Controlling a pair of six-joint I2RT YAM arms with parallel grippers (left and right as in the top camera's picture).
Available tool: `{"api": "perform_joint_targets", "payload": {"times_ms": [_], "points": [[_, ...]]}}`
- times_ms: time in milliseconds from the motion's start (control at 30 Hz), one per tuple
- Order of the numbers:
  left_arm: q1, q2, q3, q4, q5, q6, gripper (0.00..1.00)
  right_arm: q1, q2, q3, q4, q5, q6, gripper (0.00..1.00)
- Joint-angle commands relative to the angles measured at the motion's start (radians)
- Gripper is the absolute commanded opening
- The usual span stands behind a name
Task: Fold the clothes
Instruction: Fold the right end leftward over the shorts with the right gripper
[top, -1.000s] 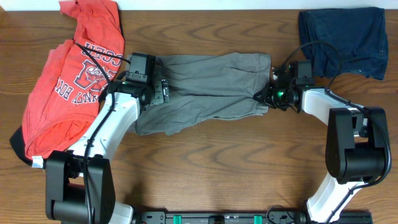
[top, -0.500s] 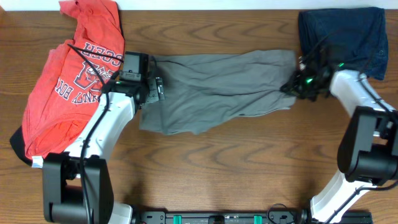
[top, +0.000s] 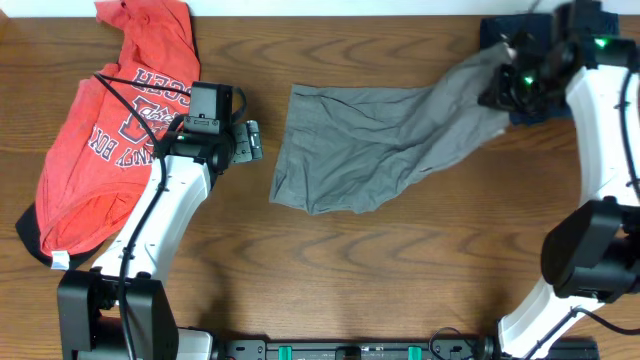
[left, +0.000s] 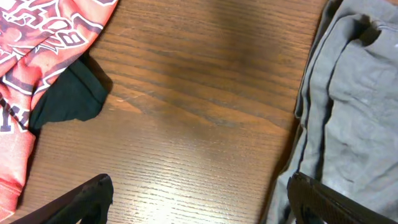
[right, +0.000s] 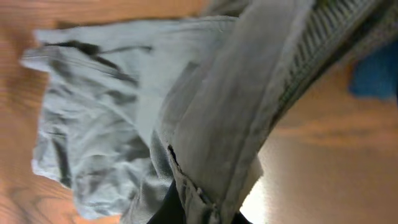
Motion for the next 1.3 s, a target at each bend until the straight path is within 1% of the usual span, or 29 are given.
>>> {"api": "perform_joint_targets", "payload": {"times_ms": [0, 233, 367, 667, 833, 867, 933, 967, 1000, 1033, 1067, 1267], "points": [[0.000, -0.003, 0.002, -0.003, 0.003, 0.012, 0.91, 0.120, -0.040, 0.049, 0.012, 0.000, -0.024, 0.01], [0.000, -0.003, 0.002, -0.003, 0.003, 0.012, 0.91, 0.345, -0.005, 0.045, 0.079, 0.109, 0.055, 0.01], [0.000, -0.003, 0.002, -0.003, 0.003, 0.012, 0.91, 0.454, 0.055, 0.043, 0.115, 0.146, 0.088, 0.01], [0.000, -0.003, 0.002, -0.003, 0.003, 0.012, 0.91, 0.599, 0.234, 0.043, 0.196, 0.123, 0.103, 0.01], [0.000, -0.003, 0.002, -0.003, 0.003, 0.012, 0.91, 0.668, 0.291, 0.043, 0.259, 0.105, 0.109, 0.01], [0.000, -0.003, 0.002, -0.003, 0.003, 0.012, 0.91, 0.681, 0.295, 0.043, 0.270, 0.104, 0.114, 0.03], [0.000, -0.003, 0.002, -0.003, 0.003, 0.012, 0.91, 0.699, 0.296, 0.043, 0.293, 0.093, 0.114, 0.20], [0.000, -0.003, 0.002, -0.003, 0.003, 0.012, 0.91, 0.708, 0.296, 0.043, 0.308, 0.087, 0.114, 0.45], [0.000, -0.003, 0.002, -0.003, 0.003, 0.012, 0.91, 0.713, 0.296, 0.044, 0.315, 0.087, 0.114, 0.63], [0.000, -0.003, 0.002, -0.003, 0.003, 0.012, 0.91, 0.719, 0.296, 0.044, 0.325, 0.087, 0.114, 0.85], [0.000, -0.003, 0.002, -0.003, 0.003, 0.012, 0.91, 0.723, 0.296, 0.047, 0.329, 0.087, 0.114, 0.99], [0.000, -0.003, 0.002, -0.003, 0.003, 0.012, 0.91, 0.696, 0.278, 0.102, 0.275, 0.054, 0.142, 0.99]]}}
